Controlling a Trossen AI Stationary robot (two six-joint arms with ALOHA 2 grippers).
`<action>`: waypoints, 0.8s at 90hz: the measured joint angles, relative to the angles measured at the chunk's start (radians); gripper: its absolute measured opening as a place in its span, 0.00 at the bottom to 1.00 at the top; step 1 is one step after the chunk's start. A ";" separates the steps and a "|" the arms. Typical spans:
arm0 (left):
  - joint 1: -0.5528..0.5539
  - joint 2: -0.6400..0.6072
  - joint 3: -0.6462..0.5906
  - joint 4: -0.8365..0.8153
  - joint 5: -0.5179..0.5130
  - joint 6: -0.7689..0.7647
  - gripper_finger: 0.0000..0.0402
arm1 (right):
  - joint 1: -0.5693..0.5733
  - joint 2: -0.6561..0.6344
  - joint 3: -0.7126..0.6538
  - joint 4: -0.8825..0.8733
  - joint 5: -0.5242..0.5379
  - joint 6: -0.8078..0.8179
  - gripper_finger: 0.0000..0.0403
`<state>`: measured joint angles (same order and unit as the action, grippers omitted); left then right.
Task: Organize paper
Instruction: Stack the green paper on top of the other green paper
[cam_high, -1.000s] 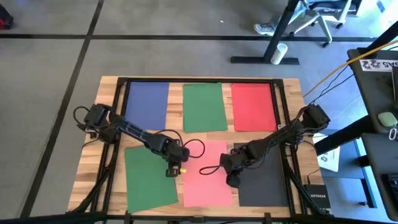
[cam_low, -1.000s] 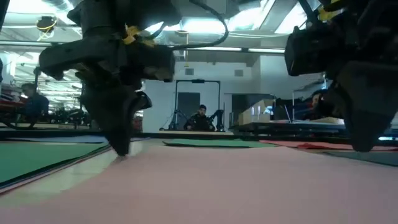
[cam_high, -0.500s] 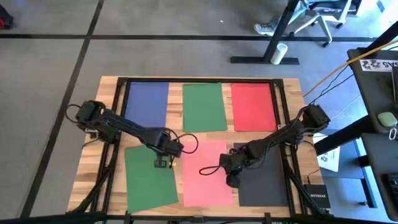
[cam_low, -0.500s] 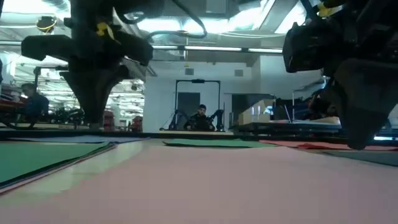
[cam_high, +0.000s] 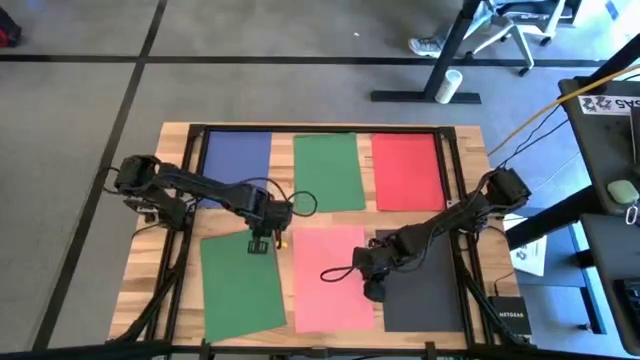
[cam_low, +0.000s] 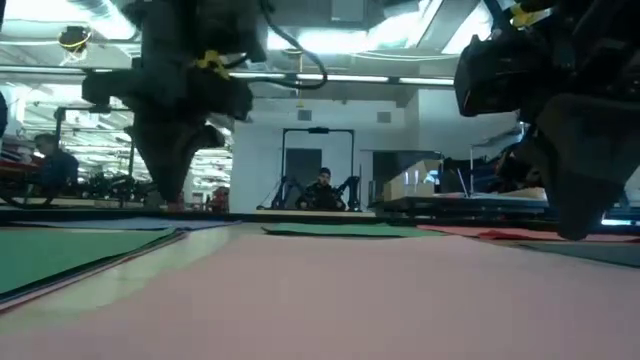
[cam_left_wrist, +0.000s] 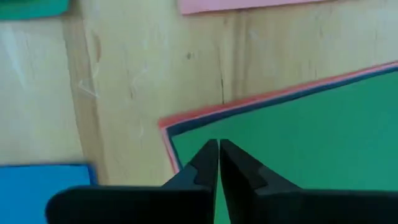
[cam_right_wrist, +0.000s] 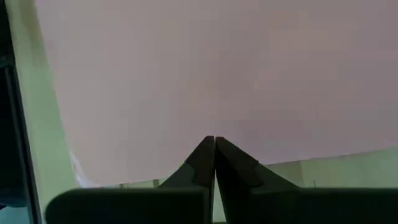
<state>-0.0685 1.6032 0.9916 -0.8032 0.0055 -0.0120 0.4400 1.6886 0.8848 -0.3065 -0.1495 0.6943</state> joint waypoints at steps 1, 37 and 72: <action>0.000 0.000 0.000 -0.001 0.001 0.003 0.01 | 0.000 0.000 0.000 0.000 0.000 0.000 0.00; 0.031 0.000 -0.056 0.035 0.002 0.091 0.20 | 0.000 0.000 0.000 0.001 0.003 -0.004 0.00; 0.078 0.000 -0.070 0.082 0.013 0.081 0.24 | -0.002 0.000 0.000 0.003 0.005 -0.018 0.00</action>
<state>0.0098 1.6028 0.9218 -0.7215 0.0186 0.0693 0.4381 1.6886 0.8847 -0.3038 -0.1448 0.6765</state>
